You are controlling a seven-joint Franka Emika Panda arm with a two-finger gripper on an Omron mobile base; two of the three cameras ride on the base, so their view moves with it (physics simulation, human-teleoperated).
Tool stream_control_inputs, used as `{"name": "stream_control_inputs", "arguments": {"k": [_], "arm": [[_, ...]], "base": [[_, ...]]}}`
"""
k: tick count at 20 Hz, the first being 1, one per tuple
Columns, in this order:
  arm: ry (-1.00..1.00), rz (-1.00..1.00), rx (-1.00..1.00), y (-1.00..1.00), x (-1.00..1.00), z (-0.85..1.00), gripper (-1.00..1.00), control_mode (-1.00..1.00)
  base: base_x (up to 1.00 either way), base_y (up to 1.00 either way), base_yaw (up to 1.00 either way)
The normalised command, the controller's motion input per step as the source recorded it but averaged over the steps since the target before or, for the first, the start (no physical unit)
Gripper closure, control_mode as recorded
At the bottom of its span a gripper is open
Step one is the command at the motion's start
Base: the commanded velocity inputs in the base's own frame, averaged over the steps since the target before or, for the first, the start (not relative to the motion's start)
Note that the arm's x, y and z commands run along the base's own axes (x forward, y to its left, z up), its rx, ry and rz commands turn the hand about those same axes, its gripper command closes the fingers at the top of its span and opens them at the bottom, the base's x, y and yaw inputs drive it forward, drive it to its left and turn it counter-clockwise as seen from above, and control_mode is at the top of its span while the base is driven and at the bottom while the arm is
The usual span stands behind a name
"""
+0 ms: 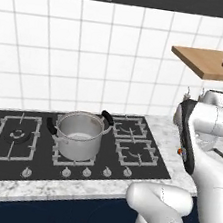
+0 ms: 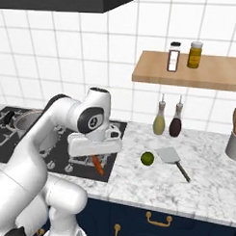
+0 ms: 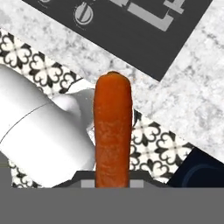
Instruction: Put the lime and carrot in the pot. Retrieve the spatula and lightly stir the vegetables in the pot.
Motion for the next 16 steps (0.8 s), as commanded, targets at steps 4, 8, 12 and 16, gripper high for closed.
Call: {"name": "stream_control_inputs", "arguments": {"k": [4, 8, 12, 16], "arm": [[0.0, 0.15, 0.11, 1.0, 0.04, 0.14, 1.0, -1.0], [0.0, 0.05, 0.1, 1.0, 0.08, 0.3, 1.0, -1.0], [-0.07, 0.06, 0.06, 1.0, 0.36, 0.44, 1.0, -1.0], [-0.24, 0.04, 0.12, 0.98, 0.36, 0.48, 1.0, -1.0]], "base": [[0.0, 0.0, 0.0], [0.0, 0.0, 0.0], [0.0, 0.0, 0.0], [0.0, 0.0, 0.0]]}}
